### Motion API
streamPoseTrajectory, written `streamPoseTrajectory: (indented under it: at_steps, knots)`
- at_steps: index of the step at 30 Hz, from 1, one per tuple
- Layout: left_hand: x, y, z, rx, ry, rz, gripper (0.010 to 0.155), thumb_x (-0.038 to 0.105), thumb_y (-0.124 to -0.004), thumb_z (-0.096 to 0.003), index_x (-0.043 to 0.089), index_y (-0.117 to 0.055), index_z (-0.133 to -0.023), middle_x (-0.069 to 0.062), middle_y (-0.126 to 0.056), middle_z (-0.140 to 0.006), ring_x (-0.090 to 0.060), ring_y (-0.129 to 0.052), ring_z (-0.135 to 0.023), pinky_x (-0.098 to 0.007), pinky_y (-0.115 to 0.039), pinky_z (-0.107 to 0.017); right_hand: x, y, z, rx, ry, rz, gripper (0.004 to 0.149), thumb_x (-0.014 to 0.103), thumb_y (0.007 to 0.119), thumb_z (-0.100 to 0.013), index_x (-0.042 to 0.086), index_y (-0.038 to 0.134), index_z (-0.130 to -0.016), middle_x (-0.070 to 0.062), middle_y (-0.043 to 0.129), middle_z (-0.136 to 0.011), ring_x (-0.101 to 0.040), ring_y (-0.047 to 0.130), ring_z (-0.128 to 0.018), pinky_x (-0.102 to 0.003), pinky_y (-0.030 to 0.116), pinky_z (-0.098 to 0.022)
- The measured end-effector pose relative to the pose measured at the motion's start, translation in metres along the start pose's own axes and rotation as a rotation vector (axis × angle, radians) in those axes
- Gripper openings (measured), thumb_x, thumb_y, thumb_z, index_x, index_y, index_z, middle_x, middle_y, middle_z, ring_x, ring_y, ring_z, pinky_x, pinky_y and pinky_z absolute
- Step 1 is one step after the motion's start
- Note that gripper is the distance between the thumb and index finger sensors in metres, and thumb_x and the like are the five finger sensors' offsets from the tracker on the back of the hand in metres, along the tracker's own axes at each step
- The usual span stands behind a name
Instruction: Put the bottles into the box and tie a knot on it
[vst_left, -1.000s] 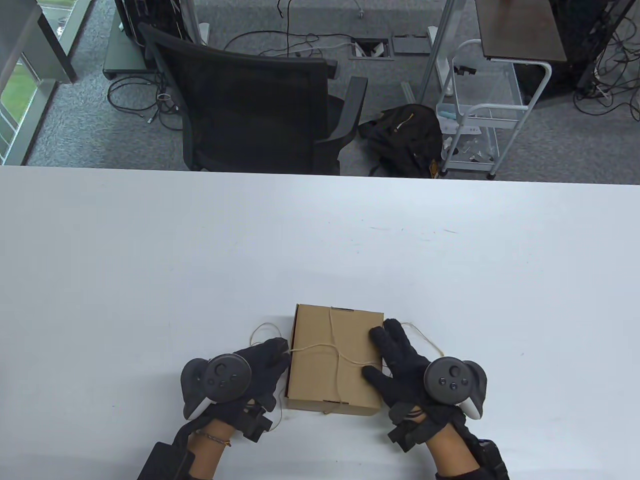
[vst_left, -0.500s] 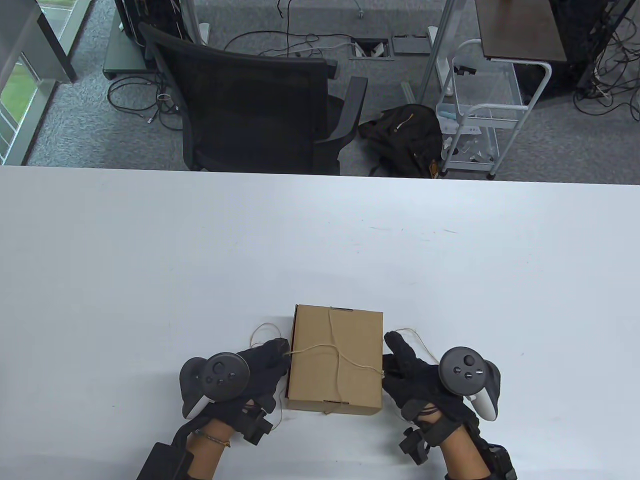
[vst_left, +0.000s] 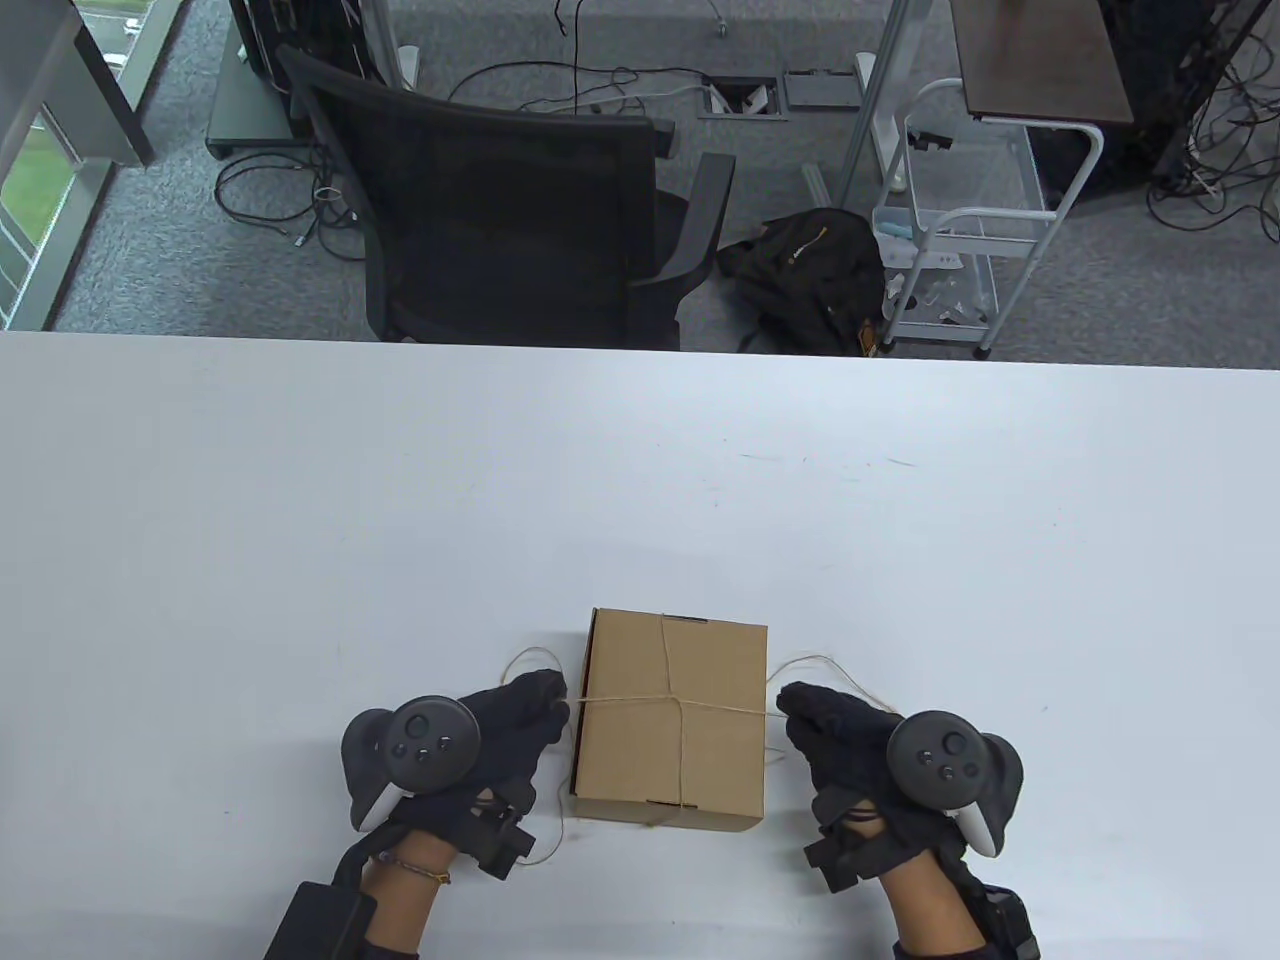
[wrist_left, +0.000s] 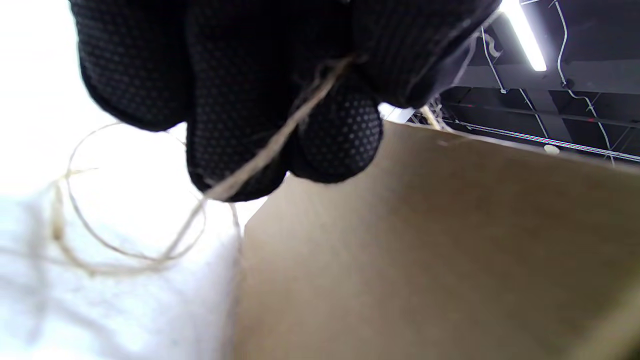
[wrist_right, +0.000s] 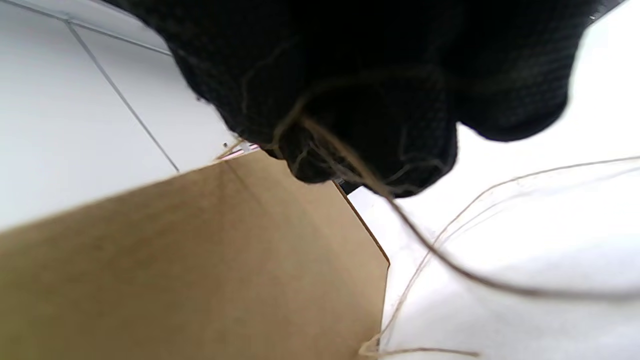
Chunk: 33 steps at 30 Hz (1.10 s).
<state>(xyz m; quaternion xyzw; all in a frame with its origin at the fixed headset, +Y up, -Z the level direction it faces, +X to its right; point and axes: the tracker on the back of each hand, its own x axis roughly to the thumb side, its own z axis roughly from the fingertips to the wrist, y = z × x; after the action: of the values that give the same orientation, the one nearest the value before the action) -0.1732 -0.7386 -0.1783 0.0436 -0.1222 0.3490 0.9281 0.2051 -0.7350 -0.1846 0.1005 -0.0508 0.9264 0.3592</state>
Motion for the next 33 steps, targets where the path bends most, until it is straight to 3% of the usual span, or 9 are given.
streamPoseTrajectory:
  at_steps: [8,11,15,20,28,33]
  knots:
    - [0.0,0.001,0.001,0.022,-0.034,-0.097,0.046,0.037,-0.088,-0.0469,0.016,-0.092,-0.087,-0.004,-0.114,-0.059,-0.029,-0.116,-0.052,-0.053,-0.091,-0.047,0.004,0.005,-0.001,0.047,-0.05,0.085,0.04,0.02,0.083,-0.042,0.008,0.093,-0.078,-0.014,0.099,-0.059,-0.032,0.099,-0.046,-0.056,0.082,-0.042]
    - [0.0,0.004,0.001,0.046,-0.038,-0.046,0.046,0.037,-0.088,-0.0475,0.016,-0.091,-0.088,-0.005,-0.114,-0.06,-0.029,-0.116,-0.053,-0.053,-0.091,-0.048,0.004,-0.001,0.001,0.028,-0.044,0.035,0.04,0.02,0.081,-0.042,0.008,0.091,-0.079,-0.013,0.098,-0.059,-0.031,0.098,-0.046,-0.056,0.082,-0.043]
    - [0.001,0.006,0.002,0.049,-0.038,-0.047,0.046,0.037,-0.087,-0.0475,0.015,-0.091,-0.088,-0.004,-0.114,-0.06,-0.029,-0.116,-0.053,-0.053,-0.091,-0.048,0.008,-0.004,0.001,0.099,-0.02,0.024,0.04,0.019,0.082,-0.042,0.006,0.092,-0.078,-0.015,0.098,-0.058,-0.033,0.098,-0.046,-0.058,0.081,-0.043]
    - [0.004,-0.001,0.002,-0.011,-0.064,-0.147,0.046,0.036,-0.088,-0.0466,0.015,-0.093,-0.086,-0.005,-0.115,-0.058,-0.03,-0.116,-0.051,-0.053,-0.091,-0.047,0.003,0.012,-0.002,0.208,-0.004,0.08,0.04,0.019,0.083,-0.043,0.007,0.091,-0.08,-0.015,0.098,-0.059,-0.033,0.098,-0.047,-0.058,0.081,-0.044]
    - [0.015,-0.026,0.001,-0.121,-0.163,-0.351,0.046,0.036,-0.088,-0.047,0.014,-0.092,-0.087,-0.006,-0.114,-0.059,-0.031,-0.115,-0.053,-0.054,-0.09,-0.048,0.005,0.032,-0.003,0.186,-0.071,0.175,0.039,0.02,0.085,-0.043,0.006,0.093,-0.079,-0.016,0.1,-0.059,-0.035,0.099,-0.047,-0.059,0.081,-0.044]
    - [0.016,-0.034,0.003,-0.155,-0.184,-0.379,0.048,0.036,-0.088,-0.0468,0.012,-0.091,-0.087,-0.006,-0.114,-0.059,-0.031,-0.116,-0.052,-0.054,-0.091,-0.047,0.006,0.045,-0.004,0.201,-0.108,0.321,0.04,0.021,0.084,-0.044,0.007,0.092,-0.08,-0.017,0.096,-0.07,-0.043,0.091,-0.063,-0.064,0.072,-0.052]
